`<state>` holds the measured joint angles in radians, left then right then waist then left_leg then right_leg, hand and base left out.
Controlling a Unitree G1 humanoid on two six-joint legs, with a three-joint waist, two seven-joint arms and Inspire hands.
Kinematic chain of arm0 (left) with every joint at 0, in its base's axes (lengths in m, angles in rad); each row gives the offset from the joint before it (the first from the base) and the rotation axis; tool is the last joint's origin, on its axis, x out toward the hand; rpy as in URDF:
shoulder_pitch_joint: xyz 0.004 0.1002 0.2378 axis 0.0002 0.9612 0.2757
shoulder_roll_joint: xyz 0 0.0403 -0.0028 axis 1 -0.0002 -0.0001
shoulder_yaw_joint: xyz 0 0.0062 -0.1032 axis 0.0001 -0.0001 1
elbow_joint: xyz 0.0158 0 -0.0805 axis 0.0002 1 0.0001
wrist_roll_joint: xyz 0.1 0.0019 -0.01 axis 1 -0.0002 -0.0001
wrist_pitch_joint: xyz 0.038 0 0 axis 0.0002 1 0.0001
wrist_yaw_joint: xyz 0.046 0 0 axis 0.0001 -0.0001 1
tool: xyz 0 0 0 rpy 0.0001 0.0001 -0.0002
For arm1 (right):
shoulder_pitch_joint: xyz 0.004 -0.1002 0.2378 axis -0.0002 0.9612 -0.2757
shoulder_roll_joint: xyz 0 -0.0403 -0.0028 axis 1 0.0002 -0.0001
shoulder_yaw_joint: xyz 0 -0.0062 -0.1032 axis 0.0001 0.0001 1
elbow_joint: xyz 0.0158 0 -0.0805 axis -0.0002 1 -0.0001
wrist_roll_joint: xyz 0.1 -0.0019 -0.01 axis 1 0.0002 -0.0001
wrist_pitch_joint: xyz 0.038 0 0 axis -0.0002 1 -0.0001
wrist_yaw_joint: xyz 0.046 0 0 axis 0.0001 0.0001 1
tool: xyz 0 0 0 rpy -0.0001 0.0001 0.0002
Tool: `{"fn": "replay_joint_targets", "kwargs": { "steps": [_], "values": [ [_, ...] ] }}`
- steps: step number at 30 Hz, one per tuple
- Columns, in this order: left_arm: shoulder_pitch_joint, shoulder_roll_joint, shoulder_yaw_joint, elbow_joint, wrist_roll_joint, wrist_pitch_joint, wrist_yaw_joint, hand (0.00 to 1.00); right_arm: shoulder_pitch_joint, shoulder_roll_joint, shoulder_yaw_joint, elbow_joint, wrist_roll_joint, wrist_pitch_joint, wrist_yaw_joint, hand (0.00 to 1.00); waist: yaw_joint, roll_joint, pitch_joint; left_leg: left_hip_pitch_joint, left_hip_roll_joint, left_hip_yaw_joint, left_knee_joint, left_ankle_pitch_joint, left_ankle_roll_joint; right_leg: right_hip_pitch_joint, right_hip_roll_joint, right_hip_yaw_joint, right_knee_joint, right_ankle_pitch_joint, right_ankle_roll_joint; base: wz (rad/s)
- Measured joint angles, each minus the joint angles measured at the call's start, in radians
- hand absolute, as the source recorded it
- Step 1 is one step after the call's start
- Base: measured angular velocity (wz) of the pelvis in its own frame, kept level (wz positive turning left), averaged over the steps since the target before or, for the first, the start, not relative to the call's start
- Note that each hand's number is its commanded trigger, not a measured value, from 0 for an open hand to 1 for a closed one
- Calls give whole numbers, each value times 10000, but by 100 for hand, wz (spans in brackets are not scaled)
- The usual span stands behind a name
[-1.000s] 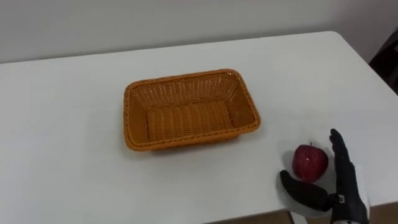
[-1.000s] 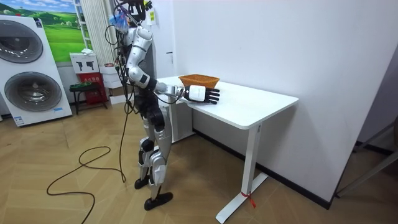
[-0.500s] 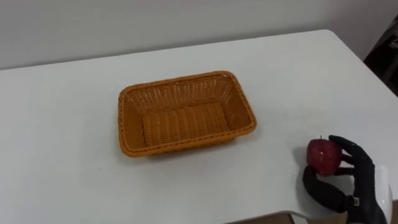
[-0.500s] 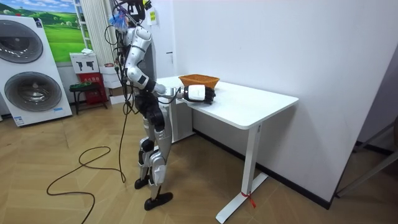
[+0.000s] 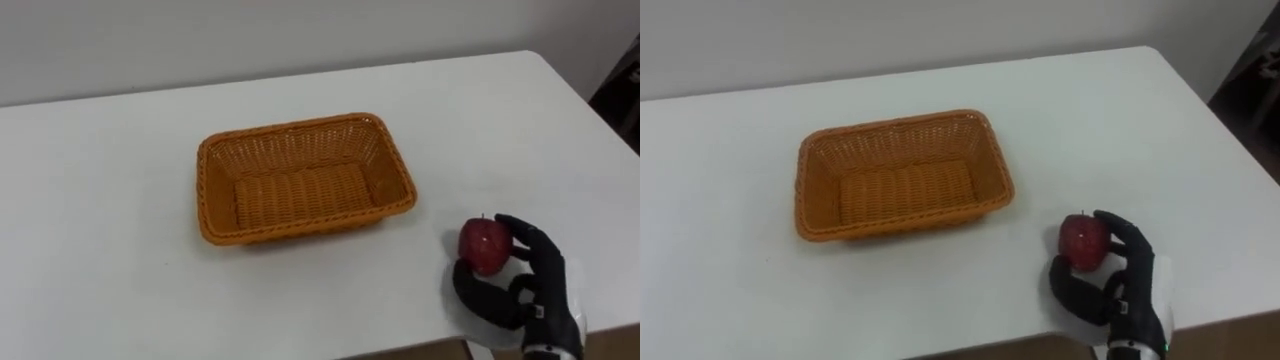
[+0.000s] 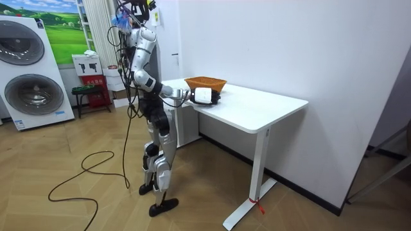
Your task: Pick and place apple
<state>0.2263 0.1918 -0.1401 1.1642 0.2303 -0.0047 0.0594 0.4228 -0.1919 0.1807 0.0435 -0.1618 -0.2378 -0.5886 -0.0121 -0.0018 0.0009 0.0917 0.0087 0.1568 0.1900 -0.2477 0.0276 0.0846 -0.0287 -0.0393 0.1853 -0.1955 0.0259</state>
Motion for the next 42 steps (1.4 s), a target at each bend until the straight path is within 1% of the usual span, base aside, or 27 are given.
{"fn": "replay_joint_targets", "kwargs": {
  "steps": [1, 3, 5, 6, 8, 9, 11, 12, 19, 23, 25, 28, 29, 30, 31, 36, 38, 42],
  "values": [
    [9, 1, 1, 15, -16, 0, -34, 0, -112, -3, -2, -55, 24, 0, -11, 100, 18, -14, 14, 1, 1, 0, 2, 0, 0, -8, -2, -42, 15, 0, 0, -3],
    [16, 4, -3, 32, -18, 8, -108, 0, -640, -6, -12, -225, 227, 4, -256, 100, 144, -18, 53, -10, -2, 8, 15, 0, 1, -32, -11, -132, 12, 1, 0, 0],
    [52, 4, -5, 18, -13, 8, -108, 0, -1060, -21, -15, -245, 233, 4, -446, 100, 183, -40, 39, -18, 6, 6, 19, 0, 1, -33, -11, -221, 3, 1, 0, 2],
    [73, 4, -6, -21, -12, 9, -107, 0, -1239, -22, -9, -368, 234, 4, -540, 100, 208, -41, 35, -32, 9, -16, 26, 0, 0, -32, -18, -344, -3, 1, 0, 6],
    [71, 4, 1, -19, -19, -1, -105, 0, -1350, -21, 10, -737, 238, 1, -645, 100, 247, -57, 21, -96, 9, -65, 66, 1, 0, -28, -41, -638, -6, 1, 0, 9],
    [53, 7, 6, 50, -19, -1, -105, 0, -1366, -29, 33, -1038, 235, 3, -734, 100, 322, -55, 17, -102, 9, -80, 73, 1, 0, -25, -48, -756, -6, 0, 0, 6],
    [34, 11, 4, 134, -20, 6, -106, 0, -1365, -63, 106, -1412, 242, 3, -892, 100, 433, -67, 10, -92, 10, -86, 76, 1, 0, -13, -56, -854, -16, 0, 0, 4],
    [31, 13, 3, 180, -20, 12, -106, 0, -1366, -93, 208, -1590, 242, 3, -970, 100, 447, -84, 7, -96, 7, -173, 72, 2, 1, 9, -66, -1042, -19, 0, 0, 12],
    [55, 6, -26, 273, -19, 76, -124, 0, -1526, -135, 718, -1828, 253, 2, -761, 100, 511, -189, -37, -143, -9, -303, 49, 2, 1, 25, -73, -1132, -167, 1, 0, 6],
    [-3, 6, -26, 268, -16, 96, -236, 0, -1579, -212, 774, -2440, 310, 10, -464, 100, 648, -124, -19, -208, -3, -318, 50, 4, -2, 18, -70, -1131, -177, 0, 0, 0],
    [-32, 6, -27, 258, -14, 104, -240, 0, -1618, -242, 834, -2780, 292, 9, -386, 100, 718, -127, -22, -216, -3, -314, 54, 6, -5, 20, -69, -1130, -175, 0, 0, 2],
    [-113, 6, -29, 257, -11, 125, -345, 0, -1671, -343, 1165, -2925, -106, 6, -169, 100, 773, -142, -26, -179, -6, -315, 62, 6, -5, 55, -67, -1066, -171, 0, 0, 0],
    [-137, 11, -32, 260, -10, 126, -409, 0, -1672, -423, 1346, -2923, -122, 6, 7, 83, 798, -155, -18, -163, -10, -317, 62, 6, -5, 78, -67, -1043, -169, 1, 0, 0],
    [-165, 16, -31, 264, -5, 127, -486, 0, -1671, -478, 1520, -2923, -118, 8, 188, 51, 815, -166, -1, -137, -15, -319, 62, 6, -5, 109, -70, -1025, -171, 0, 0, 0],
    [-172, 16, -30, 259, 3, 126, -510, 0, -1671, -476, 1588, -2919, -120, 12, 316, 0, 825, -156, 8, -130, -16, -320, 61, 6, -5, 118, -71, -1023, -170, 0, 0, 0],
    [-213, 13, -31, 247, 23, 146, -560, 0, -1672, -518, 1805, -2909, -232, 220, 1154, 0, 948, -181, 27, -133, -13, -317, 77, 6, -5, 121, -71, -1011, -168, 0, 0, 0],
    [-223, 10, -31, 248, 31, 259, -584, 0, -1680, -527, 1825, -2903, -210, 249, 1486, 0, 974, -186, 30, -143, -15, -319, 82, 6, -5, 119, -75, -1016, -166, 0, 0, 0],
    [-240, 9, -32, 233, 40, 311, -598, 0, -1691, -526, 1827, -2903, -220, 378, 1666, 0, 969, -188, 27, -204, -27, -437, 130, 6, -5, 119, -83, -1090, -160, 0, 0, 6]
  ]
}}
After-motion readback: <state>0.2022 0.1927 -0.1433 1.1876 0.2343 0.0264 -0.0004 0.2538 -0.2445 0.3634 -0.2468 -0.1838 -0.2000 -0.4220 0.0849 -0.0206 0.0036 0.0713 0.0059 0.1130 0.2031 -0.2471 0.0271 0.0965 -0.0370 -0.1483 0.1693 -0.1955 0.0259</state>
